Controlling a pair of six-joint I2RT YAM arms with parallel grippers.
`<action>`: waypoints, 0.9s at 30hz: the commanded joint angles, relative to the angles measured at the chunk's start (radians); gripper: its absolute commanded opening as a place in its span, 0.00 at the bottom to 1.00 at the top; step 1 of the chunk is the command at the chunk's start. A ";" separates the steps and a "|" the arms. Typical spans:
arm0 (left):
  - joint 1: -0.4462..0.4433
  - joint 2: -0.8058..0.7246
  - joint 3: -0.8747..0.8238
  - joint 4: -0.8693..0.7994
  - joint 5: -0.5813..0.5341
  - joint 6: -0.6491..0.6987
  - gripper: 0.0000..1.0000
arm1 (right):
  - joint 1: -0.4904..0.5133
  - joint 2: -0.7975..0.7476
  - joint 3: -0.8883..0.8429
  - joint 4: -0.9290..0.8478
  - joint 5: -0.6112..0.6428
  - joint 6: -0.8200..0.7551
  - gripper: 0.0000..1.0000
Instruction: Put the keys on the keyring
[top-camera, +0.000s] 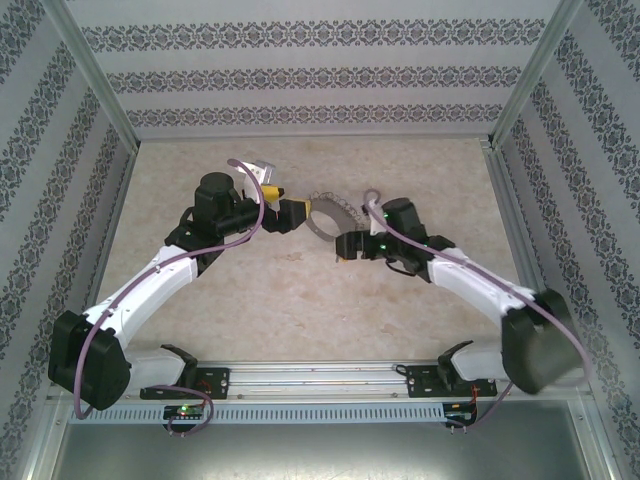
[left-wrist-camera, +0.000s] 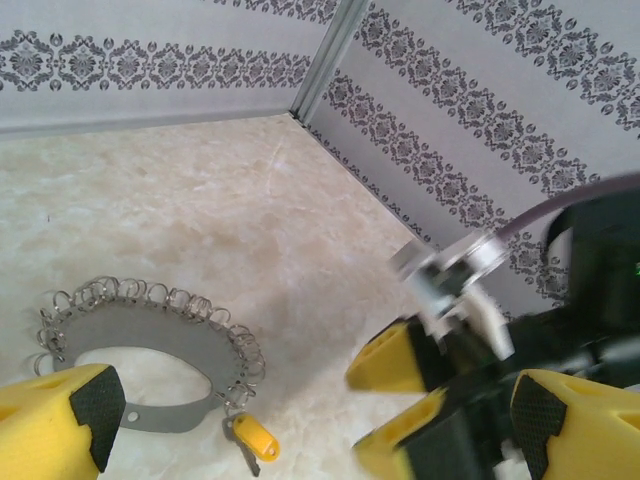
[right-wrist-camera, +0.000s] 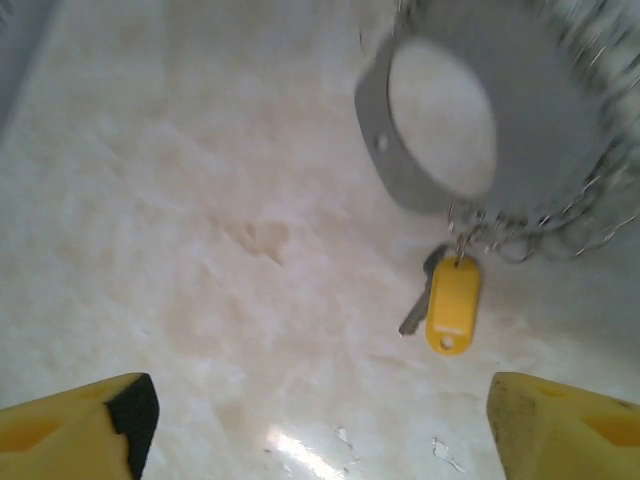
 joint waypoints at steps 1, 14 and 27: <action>0.008 -0.040 -0.007 0.046 0.007 -0.027 1.00 | -0.056 -0.130 -0.005 -0.080 0.030 0.011 0.92; 0.011 -0.309 -0.360 0.422 -0.565 0.271 1.00 | -0.216 -0.363 -0.030 -0.004 0.626 -0.047 0.98; 0.185 -0.217 -0.660 0.569 -0.789 0.426 1.00 | -0.341 -0.241 -0.245 0.363 0.803 -0.263 0.98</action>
